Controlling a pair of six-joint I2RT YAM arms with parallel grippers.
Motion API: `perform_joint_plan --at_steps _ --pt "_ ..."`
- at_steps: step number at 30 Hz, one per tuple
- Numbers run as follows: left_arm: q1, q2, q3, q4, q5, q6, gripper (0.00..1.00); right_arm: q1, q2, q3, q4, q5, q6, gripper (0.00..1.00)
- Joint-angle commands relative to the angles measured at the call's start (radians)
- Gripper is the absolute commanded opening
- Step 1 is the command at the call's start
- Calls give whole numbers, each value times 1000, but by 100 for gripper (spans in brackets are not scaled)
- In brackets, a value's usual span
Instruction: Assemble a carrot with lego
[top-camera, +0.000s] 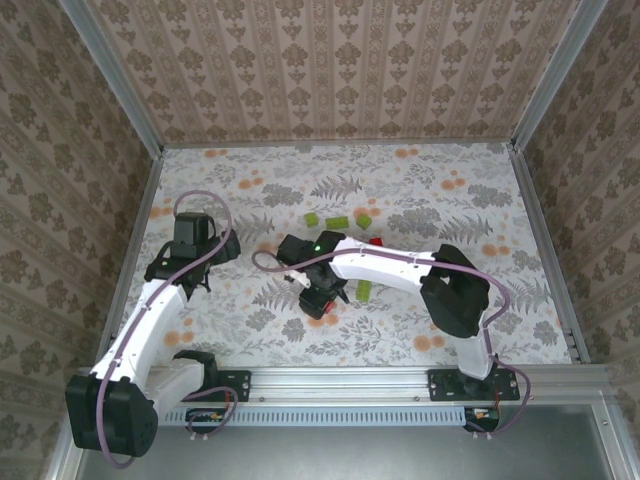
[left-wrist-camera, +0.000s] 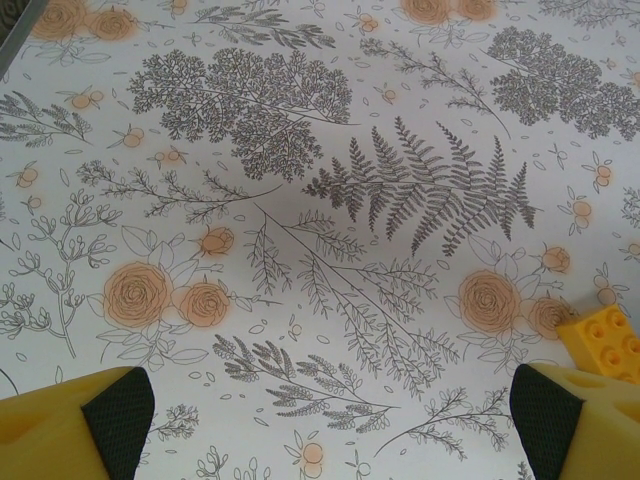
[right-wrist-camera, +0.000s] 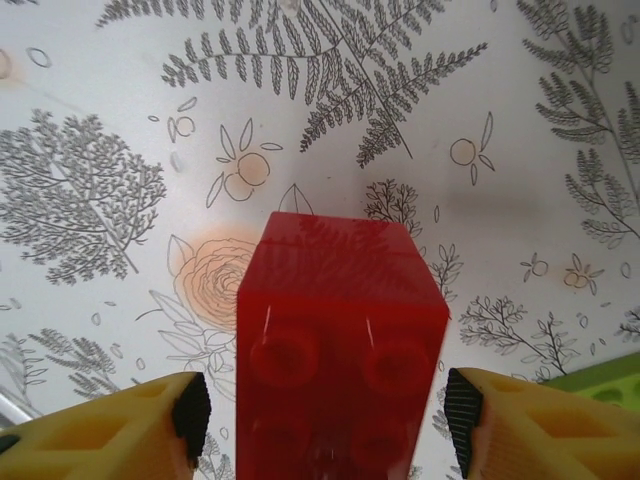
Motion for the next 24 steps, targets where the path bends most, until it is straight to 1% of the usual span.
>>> perform_joint_plan --at_steps 1,5,9,12,15,16,20,24 --pt "-9 2 33 -11 -21 18 95 4 -86 -11 -13 5 -10 69" --pt "-10 2 33 -13 -19 17 95 -6 -159 -24 -9 -3 -6 71" --pt "-10 0 33 -14 -21 17 95 -44 -231 -39 -16 49 17 72" --pt "-10 1 33 -13 -21 16 95 -112 -277 -62 -8 85 39 72" --pt "-12 2 32 -12 -20 17 95 -203 -293 -83 3 130 68 72" --pt "-11 2 33 -12 -18 16 95 -245 -292 -91 14 132 83 72" --pt "-14 1 32 -11 -18 16 95 -360 -270 -120 71 111 141 72" --pt "-16 0 32 -13 -20 16 95 -420 -243 -160 115 100 182 72"
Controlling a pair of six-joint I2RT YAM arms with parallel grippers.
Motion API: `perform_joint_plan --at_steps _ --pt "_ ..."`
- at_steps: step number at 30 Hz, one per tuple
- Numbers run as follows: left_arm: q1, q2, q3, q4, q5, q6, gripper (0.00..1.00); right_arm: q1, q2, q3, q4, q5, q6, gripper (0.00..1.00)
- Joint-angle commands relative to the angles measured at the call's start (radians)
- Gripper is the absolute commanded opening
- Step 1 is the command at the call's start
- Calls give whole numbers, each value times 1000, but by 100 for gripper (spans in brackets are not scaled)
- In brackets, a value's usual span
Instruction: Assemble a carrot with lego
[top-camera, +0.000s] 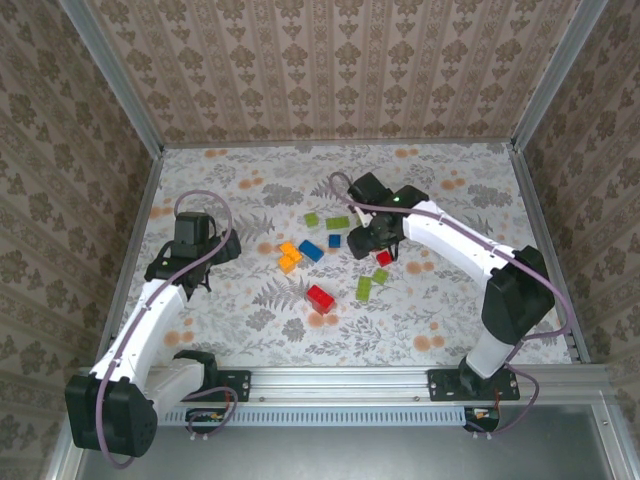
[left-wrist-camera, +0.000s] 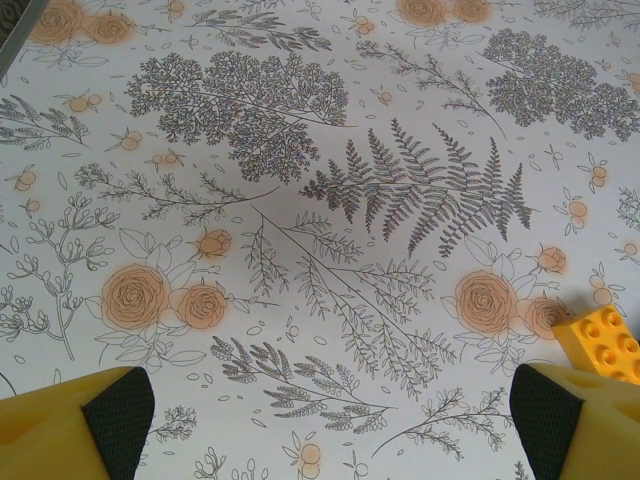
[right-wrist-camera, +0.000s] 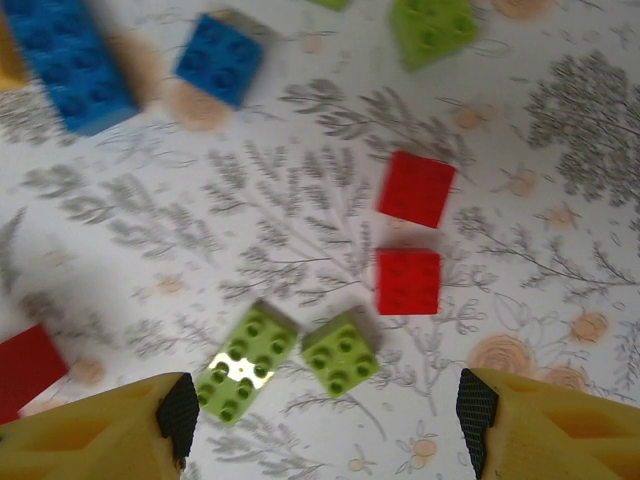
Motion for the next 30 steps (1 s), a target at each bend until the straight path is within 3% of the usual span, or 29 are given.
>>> perform_joint_plan --at_steps 1,14,30 --pt "-8 -1 30 -13 -18 16 95 -18 29 -44 44 8 66 71" --pt "-14 17 35 -7 -22 18 95 -31 -2 -340 210 -59 95 70" --pt "-20 28 36 -9 -32 20 95 -45 61 -346 258 -132 -18 65"
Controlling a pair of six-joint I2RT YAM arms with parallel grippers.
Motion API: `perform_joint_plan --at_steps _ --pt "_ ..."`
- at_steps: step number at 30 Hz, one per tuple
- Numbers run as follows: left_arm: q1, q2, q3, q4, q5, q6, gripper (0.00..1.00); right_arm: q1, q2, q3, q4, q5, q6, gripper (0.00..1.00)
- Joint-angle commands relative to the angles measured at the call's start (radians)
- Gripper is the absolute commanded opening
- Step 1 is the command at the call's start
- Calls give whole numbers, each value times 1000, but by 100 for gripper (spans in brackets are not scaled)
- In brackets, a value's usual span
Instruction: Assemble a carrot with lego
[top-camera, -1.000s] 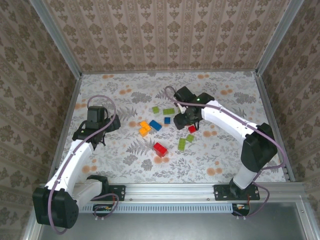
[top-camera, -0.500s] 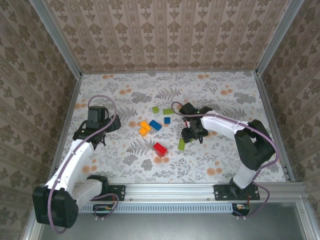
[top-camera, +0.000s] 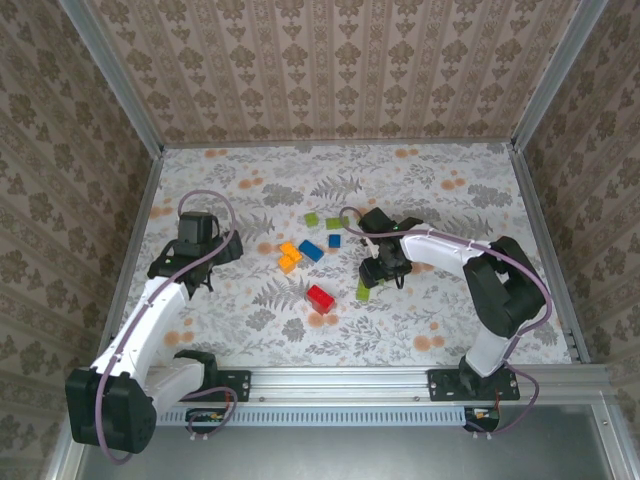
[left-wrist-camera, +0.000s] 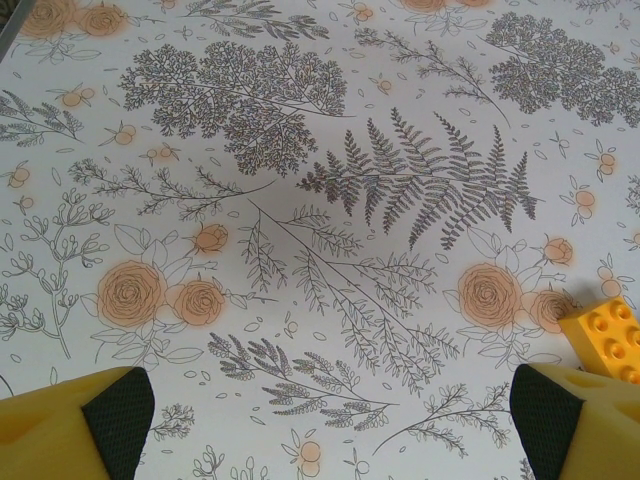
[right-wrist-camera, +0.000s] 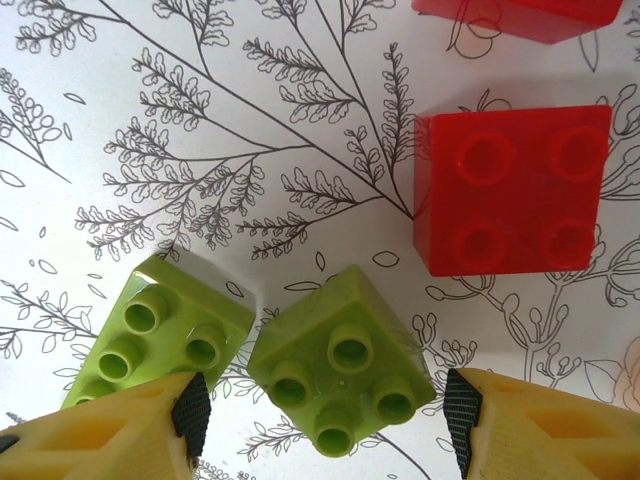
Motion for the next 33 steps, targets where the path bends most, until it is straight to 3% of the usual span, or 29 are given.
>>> perform_joint_plan --at_steps 1,11,18,27,33 --pt "-5 6 35 -7 -16 19 95 -10 18 3 17 -37 -40 64" --pt "-8 3 37 -11 -16 21 95 -10 28 6 20 -54 -49 50" --pt "-9 1 40 -13 -14 22 95 -11 40 12 17 -42 -55 53" --pt "-9 1 41 -16 -17 22 95 -11 48 17 14 -50 -58 37" --pt "-10 1 40 -13 -18 22 95 -11 42 14 16 -58 -55 39"
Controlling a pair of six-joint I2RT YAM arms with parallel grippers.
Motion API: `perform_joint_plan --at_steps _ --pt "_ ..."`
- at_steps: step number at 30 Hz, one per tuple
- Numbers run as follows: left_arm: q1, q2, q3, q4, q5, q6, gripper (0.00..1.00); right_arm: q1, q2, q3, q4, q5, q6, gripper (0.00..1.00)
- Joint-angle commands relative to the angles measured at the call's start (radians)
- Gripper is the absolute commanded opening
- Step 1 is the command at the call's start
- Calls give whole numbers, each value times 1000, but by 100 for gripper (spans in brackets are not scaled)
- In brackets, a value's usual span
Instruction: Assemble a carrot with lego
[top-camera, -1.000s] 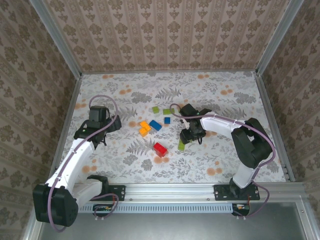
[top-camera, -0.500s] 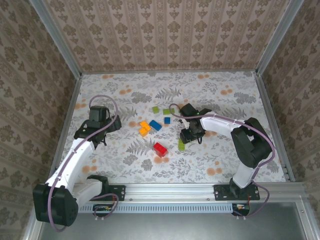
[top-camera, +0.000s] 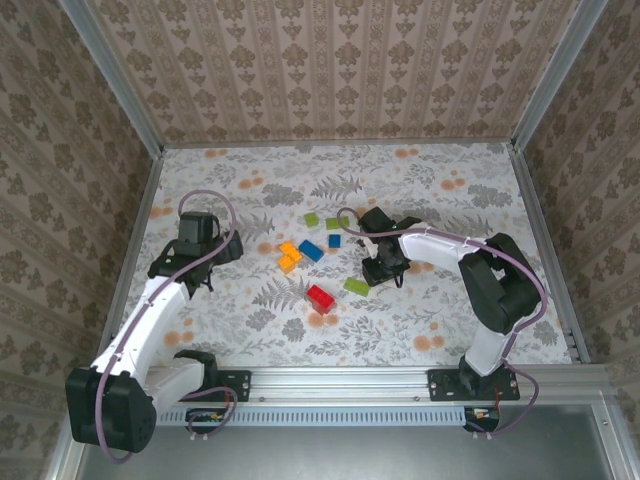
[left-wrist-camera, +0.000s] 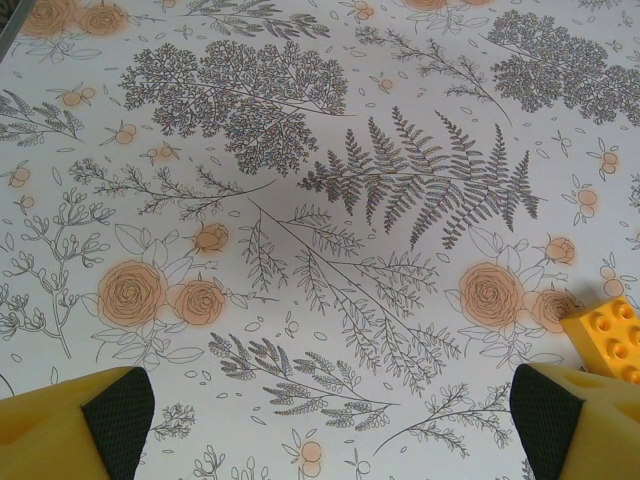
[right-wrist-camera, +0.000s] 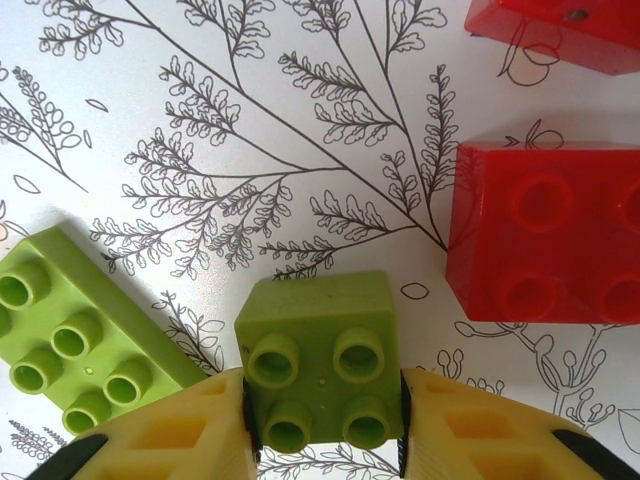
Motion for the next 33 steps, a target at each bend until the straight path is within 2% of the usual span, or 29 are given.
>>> perform_joint_plan --at_steps 1,19,28,33 --pt "-9 -2 39 -13 -14 22 95 -3 12 7 -6 -18 -7 40" --pt "-10 1 41 -13 -15 22 95 -2 7 11 17 -39 -1 50" --pt "-10 1 40 -13 -14 24 95 2 13 20 25 -38 0 49" --pt "-10 3 39 -15 -15 24 95 3 20 21 28 -38 1 42"
